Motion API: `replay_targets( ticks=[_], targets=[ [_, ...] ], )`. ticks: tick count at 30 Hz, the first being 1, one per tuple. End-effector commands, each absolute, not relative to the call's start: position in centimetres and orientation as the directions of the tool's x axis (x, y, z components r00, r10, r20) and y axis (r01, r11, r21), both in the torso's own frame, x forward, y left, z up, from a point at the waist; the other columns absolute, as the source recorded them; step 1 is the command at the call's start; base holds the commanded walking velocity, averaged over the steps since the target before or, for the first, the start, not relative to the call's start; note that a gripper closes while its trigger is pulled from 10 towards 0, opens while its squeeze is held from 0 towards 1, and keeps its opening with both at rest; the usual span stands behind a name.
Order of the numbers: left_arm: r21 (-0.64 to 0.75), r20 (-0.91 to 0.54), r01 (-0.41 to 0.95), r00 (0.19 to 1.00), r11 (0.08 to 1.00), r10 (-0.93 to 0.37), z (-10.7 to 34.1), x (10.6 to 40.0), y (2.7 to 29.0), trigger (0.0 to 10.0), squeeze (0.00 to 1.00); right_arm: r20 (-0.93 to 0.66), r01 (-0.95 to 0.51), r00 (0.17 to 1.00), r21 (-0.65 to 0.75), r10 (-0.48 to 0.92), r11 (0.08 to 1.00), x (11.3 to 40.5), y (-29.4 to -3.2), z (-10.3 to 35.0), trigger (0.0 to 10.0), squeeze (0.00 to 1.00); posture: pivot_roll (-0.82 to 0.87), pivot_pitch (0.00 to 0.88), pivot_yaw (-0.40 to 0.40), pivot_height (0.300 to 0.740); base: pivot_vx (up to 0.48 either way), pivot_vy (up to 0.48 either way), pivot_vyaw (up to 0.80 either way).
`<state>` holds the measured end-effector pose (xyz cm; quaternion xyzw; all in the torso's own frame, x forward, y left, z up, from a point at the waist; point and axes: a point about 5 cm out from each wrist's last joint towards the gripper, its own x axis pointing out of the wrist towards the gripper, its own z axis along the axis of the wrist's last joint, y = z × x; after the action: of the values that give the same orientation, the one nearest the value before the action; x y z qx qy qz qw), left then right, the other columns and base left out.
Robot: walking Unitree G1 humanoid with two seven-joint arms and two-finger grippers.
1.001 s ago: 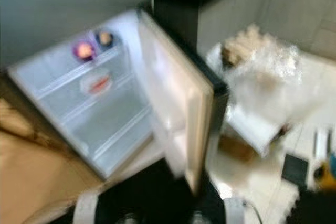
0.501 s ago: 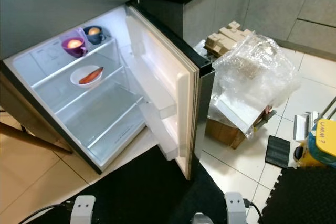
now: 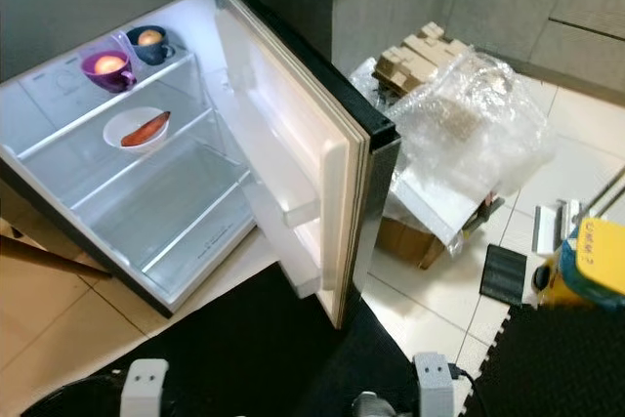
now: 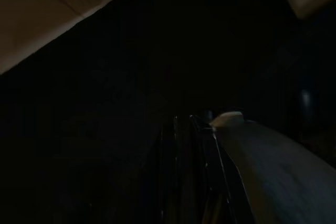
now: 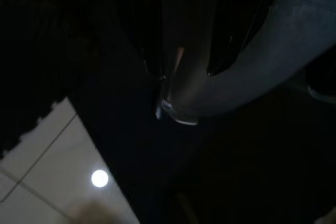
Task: Restocking fridge
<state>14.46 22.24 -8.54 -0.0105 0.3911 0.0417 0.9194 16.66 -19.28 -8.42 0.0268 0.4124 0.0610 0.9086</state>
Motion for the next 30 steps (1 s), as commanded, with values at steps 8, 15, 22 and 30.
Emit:
replay_targets(
  ticks=[8,15,22,30],
  targets=[
    [0.057,-0.689,-0.148,0.710,0.987,0.146,-8.2,15.1,22.4,10.0,0.00,-0.701,-0.104,0.694,0.131,0.167,0.986,17.3,-18.6,-8.0,10.0,0.00,-0.14,0.133,0.018,0.721,0.000,0.000,0.00],
    [0.062,-0.552,-0.202,0.809,0.977,0.202,-6.3,17.2,24.0,10.0,0.00,-0.635,-0.147,0.744,0.147,0.208,0.978,18.7,-18.3,-7.1,10.0,0.00,-0.14,0.130,0.017,0.740,0.000,0.000,0.00],
    [0.007,-0.257,0.027,0.966,1.000,-0.024,-2.3,20.3,23.2,10.0,0.00,-0.455,0.004,0.886,0.207,0.093,0.978,23.8,-19.8,-3.5,10.0,0.00,-0.14,0.133,0.019,0.740,0.000,0.000,0.00],
    [0.148,-0.082,0.307,0.951,0.940,-0.298,0.8,21.0,21.0,10.0,0.00,-0.341,0.020,0.940,0.117,0.022,0.993,28.6,-21.0,0.5,10.0,0.00,-0.12,0.138,0.002,0.740,0.000,0.000,0.00]
  ],
)
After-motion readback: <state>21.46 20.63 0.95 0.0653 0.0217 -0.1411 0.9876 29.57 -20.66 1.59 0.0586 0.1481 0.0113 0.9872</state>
